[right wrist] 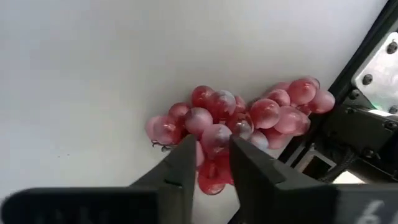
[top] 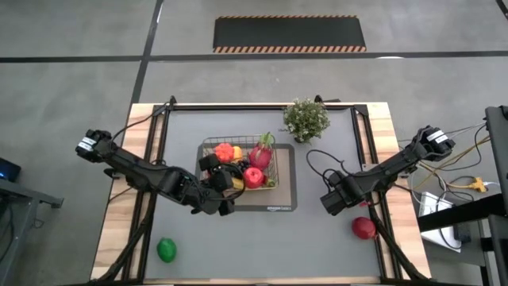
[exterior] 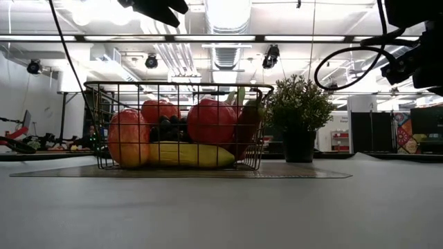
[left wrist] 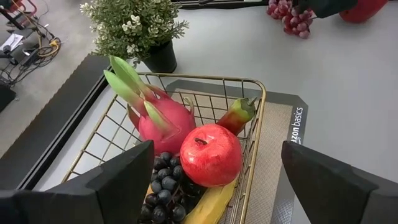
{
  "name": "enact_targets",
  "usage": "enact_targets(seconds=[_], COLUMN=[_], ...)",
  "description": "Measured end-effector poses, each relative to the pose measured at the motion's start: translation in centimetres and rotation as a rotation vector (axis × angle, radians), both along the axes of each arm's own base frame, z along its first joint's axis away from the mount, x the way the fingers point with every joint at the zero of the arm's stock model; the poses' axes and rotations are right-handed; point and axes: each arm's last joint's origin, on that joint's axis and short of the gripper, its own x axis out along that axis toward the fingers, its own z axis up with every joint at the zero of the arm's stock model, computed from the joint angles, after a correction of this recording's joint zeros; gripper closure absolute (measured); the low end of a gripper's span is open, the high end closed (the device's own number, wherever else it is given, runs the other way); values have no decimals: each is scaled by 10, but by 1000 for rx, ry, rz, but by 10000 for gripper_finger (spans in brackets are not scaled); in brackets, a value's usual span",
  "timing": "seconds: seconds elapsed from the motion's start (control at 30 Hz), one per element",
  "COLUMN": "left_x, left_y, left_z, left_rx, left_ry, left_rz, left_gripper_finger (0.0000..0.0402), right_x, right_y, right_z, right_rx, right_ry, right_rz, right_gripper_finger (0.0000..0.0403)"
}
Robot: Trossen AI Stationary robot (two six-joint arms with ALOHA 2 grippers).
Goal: Build produce basket
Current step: Put the grapes into the wire basket
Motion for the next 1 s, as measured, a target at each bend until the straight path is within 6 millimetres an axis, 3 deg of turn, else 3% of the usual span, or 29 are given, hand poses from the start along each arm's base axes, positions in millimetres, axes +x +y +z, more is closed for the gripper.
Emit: enact_targets(seconds=[0.17,0.37,0.53,0.83,1.0], left_x=[0,0,0,0,0], left_y=[0,0,0,0,0], left_z=[0,0,0,0,-1], left_rx=[1,1,1,1,-1], left_ry=[0,0,0,1,1], left_rz=[0,0,0,0,1], left_gripper_finger=[70,70,70,70,70], right_x=[3,6,7,-1,-3], right_y=[1,3,3,-1,-1], right_z=[-1,3,6,9,7], right_rx=[14,27,27,-23,-26], right_ry=[-30,-49,-51,32,44], right_rz=[37,53,52,16,28], right_gripper_finger=[386,385,352,246,220])
